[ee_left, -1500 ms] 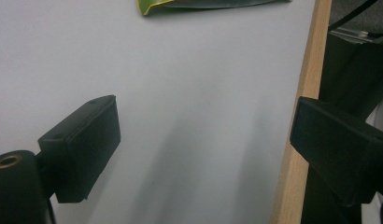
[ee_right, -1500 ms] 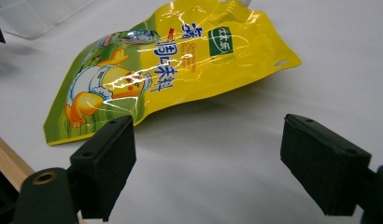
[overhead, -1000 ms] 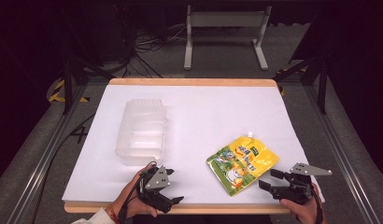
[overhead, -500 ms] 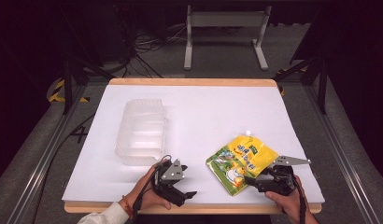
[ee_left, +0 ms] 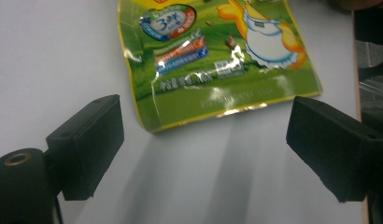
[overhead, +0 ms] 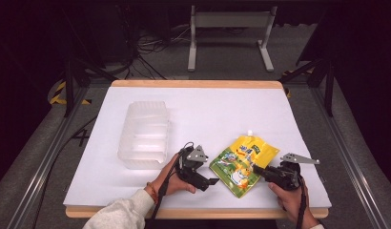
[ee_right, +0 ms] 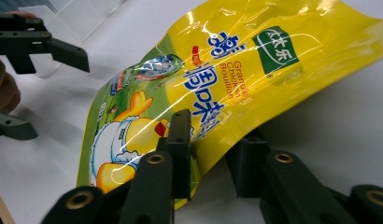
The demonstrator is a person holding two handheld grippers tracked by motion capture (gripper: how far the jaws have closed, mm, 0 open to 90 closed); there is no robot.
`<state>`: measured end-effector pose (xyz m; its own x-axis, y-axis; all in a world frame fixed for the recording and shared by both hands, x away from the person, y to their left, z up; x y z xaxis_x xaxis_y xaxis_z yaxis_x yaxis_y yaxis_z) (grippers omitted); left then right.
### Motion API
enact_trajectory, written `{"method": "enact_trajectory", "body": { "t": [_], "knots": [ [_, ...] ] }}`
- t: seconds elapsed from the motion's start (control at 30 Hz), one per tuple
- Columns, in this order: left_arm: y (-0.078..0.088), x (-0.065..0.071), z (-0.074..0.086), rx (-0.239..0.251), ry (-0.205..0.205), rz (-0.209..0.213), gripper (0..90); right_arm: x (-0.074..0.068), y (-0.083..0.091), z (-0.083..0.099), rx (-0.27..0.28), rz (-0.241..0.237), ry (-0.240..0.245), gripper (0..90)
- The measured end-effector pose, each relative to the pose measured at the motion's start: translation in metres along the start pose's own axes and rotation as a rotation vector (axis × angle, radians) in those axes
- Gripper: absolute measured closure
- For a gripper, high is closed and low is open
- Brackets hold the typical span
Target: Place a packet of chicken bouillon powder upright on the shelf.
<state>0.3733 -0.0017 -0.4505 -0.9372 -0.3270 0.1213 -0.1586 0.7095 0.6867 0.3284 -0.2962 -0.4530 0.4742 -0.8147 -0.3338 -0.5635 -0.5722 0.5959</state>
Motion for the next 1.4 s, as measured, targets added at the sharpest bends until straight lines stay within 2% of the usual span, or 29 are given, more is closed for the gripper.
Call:
{"method": "enact_trajectory", "body": {
  "t": [0.07,0.13,0.3,0.43,0.63,0.7,0.73,0.8,0.87,1.0,1.07,1.13,1.2,1.3,1.33,1.37,1.4],
  "knots": [
    [0.0,-0.001,-0.004,0.014,0.016,0.017,13.0,-0.001,0.001,-0.001,0.015,-0.002,0.02,82.8],
    [0.0,-0.001,-0.006,0.02,0.006,0.017,13.7,-0.005,0.004,-0.003,0.042,-0.016,0.058,86.9],
    [0.002,-0.001,-0.01,0.046,0.004,0.023,15.8,-0.025,0.018,-0.01,0.125,-0.063,0.201,90.0],
    [0.004,0.0,-0.011,0.057,-0.014,0.028,17.6,-0.04,0.027,-0.015,0.153,-0.089,0.296,90.0],
    [0.006,0.003,-0.013,0.084,-0.034,0.061,20.8,-0.057,0.032,-0.017,0.181,-0.133,0.367,90.0],
    [0.006,0.004,-0.013,0.09,-0.041,0.053,24.6,-0.061,0.033,-0.018,0.186,-0.139,0.381,90.0],
    [0.008,0.004,-0.013,0.101,-0.049,0.052,31.7,-0.063,0.033,-0.018,0.19,-0.145,0.388,90.0],
    [0.011,0.003,-0.014,0.106,-0.055,0.052,36.2,-0.067,0.034,-0.019,0.192,-0.145,0.402,90.0],
    [0.015,0.003,-0.014,0.116,-0.055,0.039,45.4,-0.07,0.034,-0.02,0.193,-0.136,0.414,90.0],
    [0.024,0.003,-0.014,0.133,-0.081,0.026,65.3,-0.069,0.038,-0.021,0.212,-0.134,0.403,90.0],
    [0.027,0.005,-0.016,0.141,-0.089,0.01,71.1,-0.069,0.039,-0.021,0.218,-0.139,0.397,90.0],
    [0.031,0.005,-0.017,0.139,-0.097,0.001,74.2,-0.07,0.04,-0.021,0.223,-0.135,0.399,90.0],
    [0.035,0.008,-0.018,0.133,-0.12,-0.025,76.2,-0.072,0.041,-0.022,0.226,-0.136,0.41,90.0],
    [0.04,0.011,-0.02,0.119,-0.136,-0.061,76.9,-0.077,0.042,-0.023,0.235,-0.135,0.417,90.0],
    [0.04,0.011,-0.02,0.119,-0.136,-0.061,76.9,-0.077,0.042,-0.023,0.235,-0.135,0.417,90.0],
    [0.044,0.012,-0.022,0.103,-0.154,-0.092,76.9,-0.078,0.041,-0.024,0.239,-0.132,0.422,90.0],
    [0.044,0.012,-0.022,0.103,-0.154,-0.092,77.1,-0.078,0.041,-0.024,0.239,-0.132,0.422,90.0]
  ]
}}
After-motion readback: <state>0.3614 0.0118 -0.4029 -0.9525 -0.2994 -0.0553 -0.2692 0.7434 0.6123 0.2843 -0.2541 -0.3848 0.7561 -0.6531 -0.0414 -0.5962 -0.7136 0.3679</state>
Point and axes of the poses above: each handheld gripper's, and its own axes: y roughly backward along the jaws, z roughly out of its underside, x roughly to its right, the point moved 2 cm from there along -y, roughly forward along the jaws, and after that the axes turned 4 degrees about -x, right-handed, at the moved point
